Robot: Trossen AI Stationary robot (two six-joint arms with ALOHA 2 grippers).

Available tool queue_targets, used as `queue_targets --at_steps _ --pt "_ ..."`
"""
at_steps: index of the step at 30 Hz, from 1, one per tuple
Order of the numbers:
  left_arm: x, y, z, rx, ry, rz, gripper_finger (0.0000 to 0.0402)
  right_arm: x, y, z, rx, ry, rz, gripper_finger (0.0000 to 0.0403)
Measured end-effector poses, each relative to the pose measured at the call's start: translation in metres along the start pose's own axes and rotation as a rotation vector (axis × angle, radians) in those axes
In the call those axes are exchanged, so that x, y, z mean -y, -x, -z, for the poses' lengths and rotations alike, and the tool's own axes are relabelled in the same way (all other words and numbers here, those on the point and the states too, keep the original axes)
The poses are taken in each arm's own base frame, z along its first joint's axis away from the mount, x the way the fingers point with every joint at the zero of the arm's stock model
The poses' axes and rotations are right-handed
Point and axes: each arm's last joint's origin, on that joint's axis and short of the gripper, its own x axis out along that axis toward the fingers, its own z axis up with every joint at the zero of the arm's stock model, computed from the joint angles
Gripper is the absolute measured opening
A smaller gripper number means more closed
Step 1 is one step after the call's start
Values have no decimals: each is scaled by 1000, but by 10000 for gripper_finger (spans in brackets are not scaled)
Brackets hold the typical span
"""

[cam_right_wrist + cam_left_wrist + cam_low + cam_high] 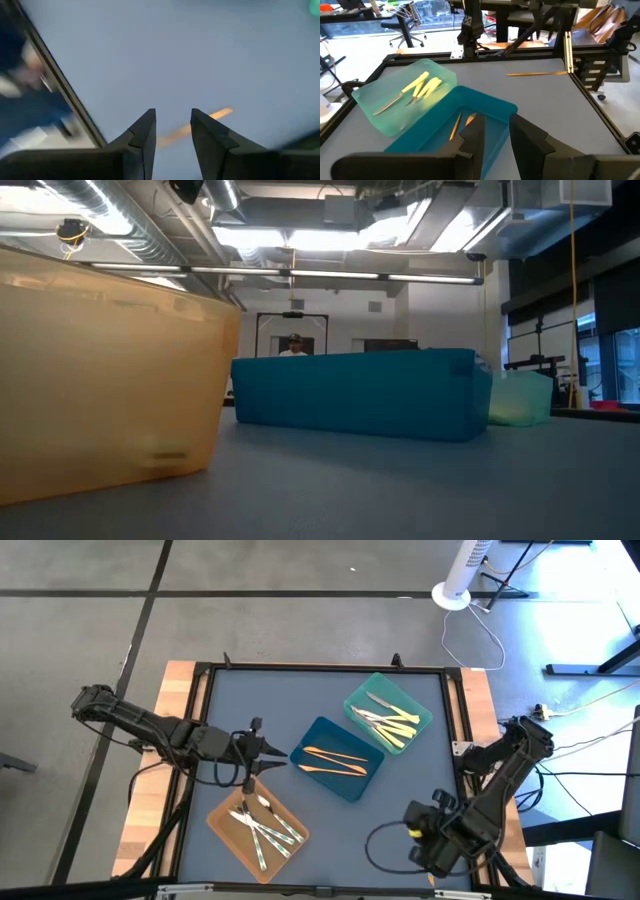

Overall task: Sort silverware by color (type)
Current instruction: Put the gold knife into the dark blue bin

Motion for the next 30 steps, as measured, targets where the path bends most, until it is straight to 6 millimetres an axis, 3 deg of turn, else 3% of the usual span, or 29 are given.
queue_targets --at_steps 10,21,30 --pt "2 0 2 -20 -4 73 84 3 -15 32 -142 727 18 111" --pt "2 0 2 -21 -5 63 84 15 -72 44 -246 1212 -28 111" --pt "1 0 2 -20 -4 39 84 34 -118 55 -257 1396 -34 111"
